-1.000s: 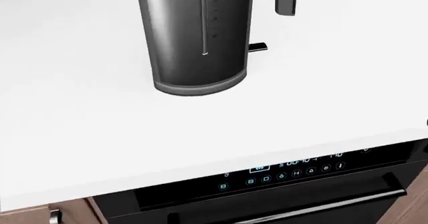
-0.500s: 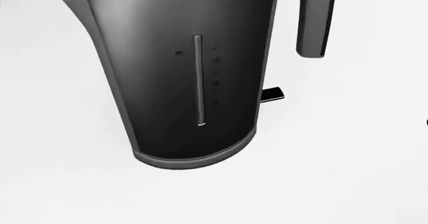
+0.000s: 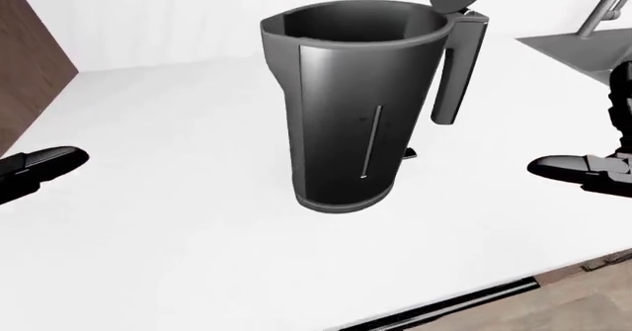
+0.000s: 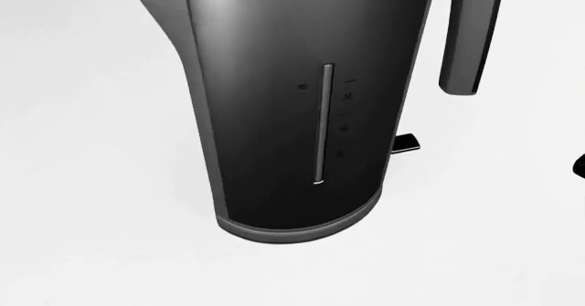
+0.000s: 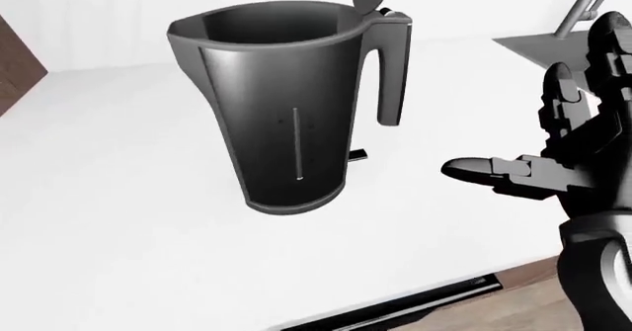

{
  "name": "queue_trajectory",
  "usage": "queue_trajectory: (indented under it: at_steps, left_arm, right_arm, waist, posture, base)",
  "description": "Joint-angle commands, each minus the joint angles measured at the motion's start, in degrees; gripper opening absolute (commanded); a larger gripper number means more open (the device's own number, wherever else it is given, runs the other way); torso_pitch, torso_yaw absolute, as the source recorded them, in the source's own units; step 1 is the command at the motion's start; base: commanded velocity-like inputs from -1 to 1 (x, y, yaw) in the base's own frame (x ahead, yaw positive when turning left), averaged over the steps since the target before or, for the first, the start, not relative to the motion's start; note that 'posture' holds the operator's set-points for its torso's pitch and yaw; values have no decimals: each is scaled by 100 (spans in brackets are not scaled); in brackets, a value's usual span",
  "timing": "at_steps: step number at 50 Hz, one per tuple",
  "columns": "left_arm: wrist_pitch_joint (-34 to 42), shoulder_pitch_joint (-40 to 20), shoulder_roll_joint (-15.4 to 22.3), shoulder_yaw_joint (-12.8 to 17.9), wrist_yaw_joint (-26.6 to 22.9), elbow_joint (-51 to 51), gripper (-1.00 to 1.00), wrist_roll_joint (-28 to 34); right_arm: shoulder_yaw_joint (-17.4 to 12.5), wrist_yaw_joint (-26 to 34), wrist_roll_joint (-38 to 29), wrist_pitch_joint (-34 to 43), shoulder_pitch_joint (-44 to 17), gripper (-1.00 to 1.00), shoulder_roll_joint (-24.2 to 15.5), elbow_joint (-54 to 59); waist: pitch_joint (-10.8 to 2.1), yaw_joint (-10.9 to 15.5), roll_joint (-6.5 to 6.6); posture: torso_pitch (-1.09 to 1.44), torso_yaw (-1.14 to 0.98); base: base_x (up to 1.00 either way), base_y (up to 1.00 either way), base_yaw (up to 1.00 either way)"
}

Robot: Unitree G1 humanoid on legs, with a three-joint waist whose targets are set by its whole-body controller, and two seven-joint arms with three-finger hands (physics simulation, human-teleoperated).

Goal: Close the lid of the electric kettle.

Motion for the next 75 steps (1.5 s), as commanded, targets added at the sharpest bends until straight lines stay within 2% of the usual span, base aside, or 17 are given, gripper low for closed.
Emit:
queue_trajectory:
  at_steps: [1,15,22,26,29,34,42,53,58,66,70,75]
  left_arm:
    - [-192,-84,106,42,-33,-113,100,36]
    - [-164,-99,128,92,-56,-95,100,46]
    - [-188,-91,135,98,-54,-80,100,34]
    - [-157,-90,150,123,-32,-102,100,-8]
    - [-176,-82,155,133,-38,-81,100,-7]
    - [-218,-67,138,111,-56,-59,100,19]
    - [-223,-64,147,133,-59,-37,100,8]
    - [-242,-59,169,170,-64,-1,100,-10]
    - [-247,-53,184,186,-69,7,100,-18]
    - [-198,-67,195,179,-27,-37,100,-54]
    - [-197,-68,204,183,-17,-40,100,-65]
    - [-193,-65,212,197,-9,-45,100,-85]
  right_arm:
    - [-90,-31,5,-118,-119,100,-111,-106]
    - [-23,-20,-65,-110,-208,100,-224,23]
    - [87,74,-114,11,-561,100,-587,351]
    - [277,285,-368,-74,-631,100,-705,590]
    - [494,596,-711,-160,-699,100,-818,828]
    - [550,1054,-1089,-77,-886,100,-929,1064]
    - [836,1700,-1645,71,-1332,100,-1155,1526]
    - [1517,2762,-2384,248,-2541,100,-2096,2619]
    - [1759,3215,-2780,163,-2821,100,-2245,2936]
    - [2379,4488,-3759,-104,-3552,100,-2632,3736]
    - [2525,5074,-4326,-300,-3887,100,-2625,4093]
    - [2852,5863,-5032,-492,-4620,100,-2630,4581]
  waist:
    - [-87,-3,25]
    - [-78,54,-2]
    - [-87,52,-9]
    - [-90,45,-11]
    - [-103,31,-12]
    - [-124,16,2]
    - [-149,-6,35]
    - [-171,-21,53]
    - [-163,-18,54]
    - [-165,-30,68]
    - [-150,-32,88]
    - [-134,-43,125]
  posture:
    - [0,0]
    - [0,0]
    - [0,0]
    - [0,0]
    - [0,0]
    - [0,0]
    - [0,0]
    - [0,0]
    - [0,0]
    - [0,0]
    - [0,0]
    - [0,0]
  base:
    - [0,0,0]
    - [0,0,0]
    - [0,0,0]
    - [0,0,0]
    - [0,0,0]
    - [0,0,0]
    - [0,0,0]
    - [0,0,0]
    - [0,0,0]
    - [0,0,0]
    - [0,0,0]
    - [0,0,0]
